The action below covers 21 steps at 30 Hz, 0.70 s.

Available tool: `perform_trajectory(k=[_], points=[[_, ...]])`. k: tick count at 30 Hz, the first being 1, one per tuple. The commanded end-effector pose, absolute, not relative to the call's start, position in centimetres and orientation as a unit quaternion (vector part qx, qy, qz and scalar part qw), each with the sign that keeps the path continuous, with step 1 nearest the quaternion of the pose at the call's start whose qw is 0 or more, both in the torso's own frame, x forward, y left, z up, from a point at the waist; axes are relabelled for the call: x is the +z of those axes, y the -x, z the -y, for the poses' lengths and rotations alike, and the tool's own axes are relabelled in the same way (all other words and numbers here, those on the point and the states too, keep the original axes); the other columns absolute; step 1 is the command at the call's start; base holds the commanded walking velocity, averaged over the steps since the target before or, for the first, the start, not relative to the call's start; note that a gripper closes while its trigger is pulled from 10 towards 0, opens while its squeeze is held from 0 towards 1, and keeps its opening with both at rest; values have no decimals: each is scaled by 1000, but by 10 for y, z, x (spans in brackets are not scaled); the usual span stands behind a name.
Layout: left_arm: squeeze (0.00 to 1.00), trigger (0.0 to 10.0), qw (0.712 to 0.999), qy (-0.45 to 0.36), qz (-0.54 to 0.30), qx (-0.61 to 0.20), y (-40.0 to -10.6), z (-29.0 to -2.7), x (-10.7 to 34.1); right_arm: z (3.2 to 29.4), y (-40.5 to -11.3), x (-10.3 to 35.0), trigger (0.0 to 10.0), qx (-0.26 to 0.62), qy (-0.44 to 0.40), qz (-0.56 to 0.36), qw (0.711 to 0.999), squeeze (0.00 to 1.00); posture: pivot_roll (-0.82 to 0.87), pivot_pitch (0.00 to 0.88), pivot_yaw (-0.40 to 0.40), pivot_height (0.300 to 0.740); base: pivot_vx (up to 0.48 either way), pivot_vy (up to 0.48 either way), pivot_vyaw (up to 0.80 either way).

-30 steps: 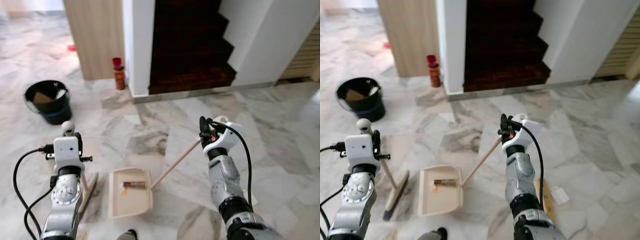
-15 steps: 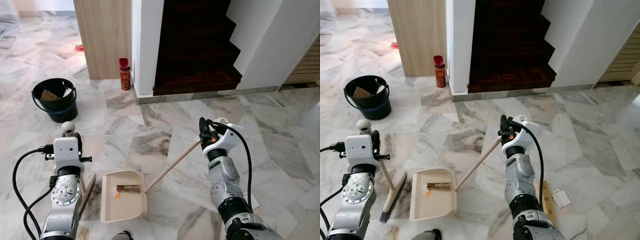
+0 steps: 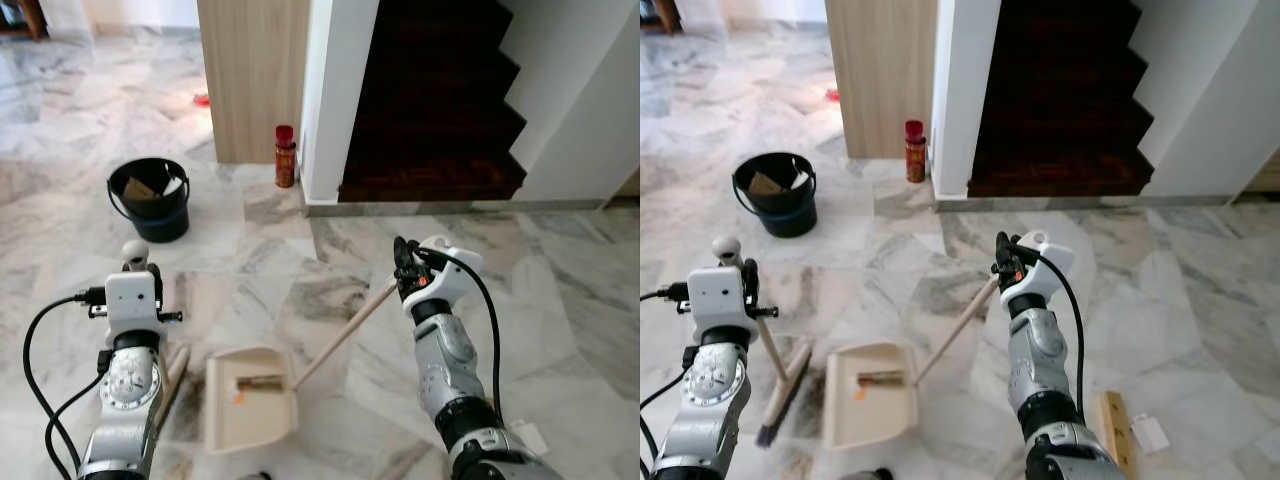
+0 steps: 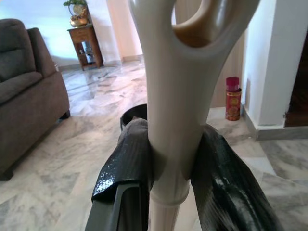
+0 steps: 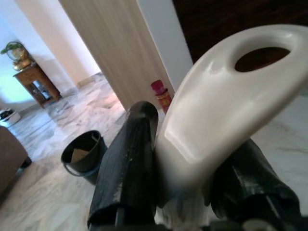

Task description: Sweep floor

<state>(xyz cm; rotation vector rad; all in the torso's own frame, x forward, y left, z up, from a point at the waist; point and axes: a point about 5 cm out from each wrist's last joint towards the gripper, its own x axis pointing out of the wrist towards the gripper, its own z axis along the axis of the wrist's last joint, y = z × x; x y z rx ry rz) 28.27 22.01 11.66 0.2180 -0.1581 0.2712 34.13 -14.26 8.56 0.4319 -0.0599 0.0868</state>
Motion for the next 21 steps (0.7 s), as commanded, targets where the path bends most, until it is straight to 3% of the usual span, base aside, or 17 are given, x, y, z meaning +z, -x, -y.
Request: perform_trajectory(k=[1, 15, 21], points=[[0, 10000, 980, -113, 101, 132, -284, -218, 127, 145, -347, 100, 10000, 45, -213, 61, 974, 0, 196, 71, -91, 740, 247, 0, 0], [0, 10000, 979, -113, 102, 138, -285, -218, 128, 143, -347, 101, 10000, 55, -205, 59, 975, 0, 193, 86, -96, 740, 250, 0, 0], [0, 10000, 978, -113, 103, 140, -284, -218, 128, 143, -347, 102, 10000, 56, -201, 63, 976, 0, 195, 90, -98, 740, 252, 0, 796]])
